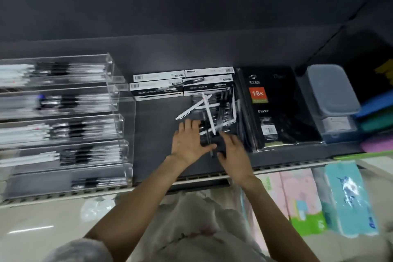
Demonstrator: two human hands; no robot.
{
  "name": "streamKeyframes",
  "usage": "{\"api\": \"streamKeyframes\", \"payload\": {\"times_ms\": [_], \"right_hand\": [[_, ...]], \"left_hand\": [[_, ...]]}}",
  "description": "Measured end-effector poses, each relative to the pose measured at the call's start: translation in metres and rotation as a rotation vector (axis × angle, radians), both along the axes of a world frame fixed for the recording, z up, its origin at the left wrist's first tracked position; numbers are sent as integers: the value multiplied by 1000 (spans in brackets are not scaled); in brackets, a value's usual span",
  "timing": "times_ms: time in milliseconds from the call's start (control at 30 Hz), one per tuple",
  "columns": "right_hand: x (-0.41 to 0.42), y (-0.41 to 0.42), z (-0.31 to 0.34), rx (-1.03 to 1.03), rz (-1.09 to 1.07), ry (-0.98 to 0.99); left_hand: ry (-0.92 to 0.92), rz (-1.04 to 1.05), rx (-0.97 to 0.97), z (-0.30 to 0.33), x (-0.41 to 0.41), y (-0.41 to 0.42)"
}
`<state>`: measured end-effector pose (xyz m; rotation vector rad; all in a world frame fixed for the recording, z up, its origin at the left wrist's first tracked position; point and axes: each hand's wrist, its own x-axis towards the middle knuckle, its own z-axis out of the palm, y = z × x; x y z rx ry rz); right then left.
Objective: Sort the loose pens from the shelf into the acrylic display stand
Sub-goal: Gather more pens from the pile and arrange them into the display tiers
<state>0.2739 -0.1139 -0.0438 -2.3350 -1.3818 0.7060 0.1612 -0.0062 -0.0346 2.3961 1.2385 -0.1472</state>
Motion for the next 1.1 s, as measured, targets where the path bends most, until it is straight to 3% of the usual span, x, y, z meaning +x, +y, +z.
{"api": "streamKeyframes", "payload": {"times_ms": [167, 400, 567, 867, 1000, 1100], "right_hand": [[11, 11, 2, 20, 41, 17], [21, 22, 2, -3, 48, 22], [23, 24, 1, -15, 57, 27], [24, 27, 2, 9, 61, 20], [23, 28, 1, 17, 34, 26], [23, 28, 1, 29, 11, 32]], "left_hand": [[40, 51, -1, -4, 18, -2], [107, -105, 90, -2, 17, 9], [272, -235, 66, 2, 29, 11], [391, -217, 188, 1, 26, 12], [294, -206, 58, 1, 17, 19], [146, -131, -163, 10, 8, 25]]}}
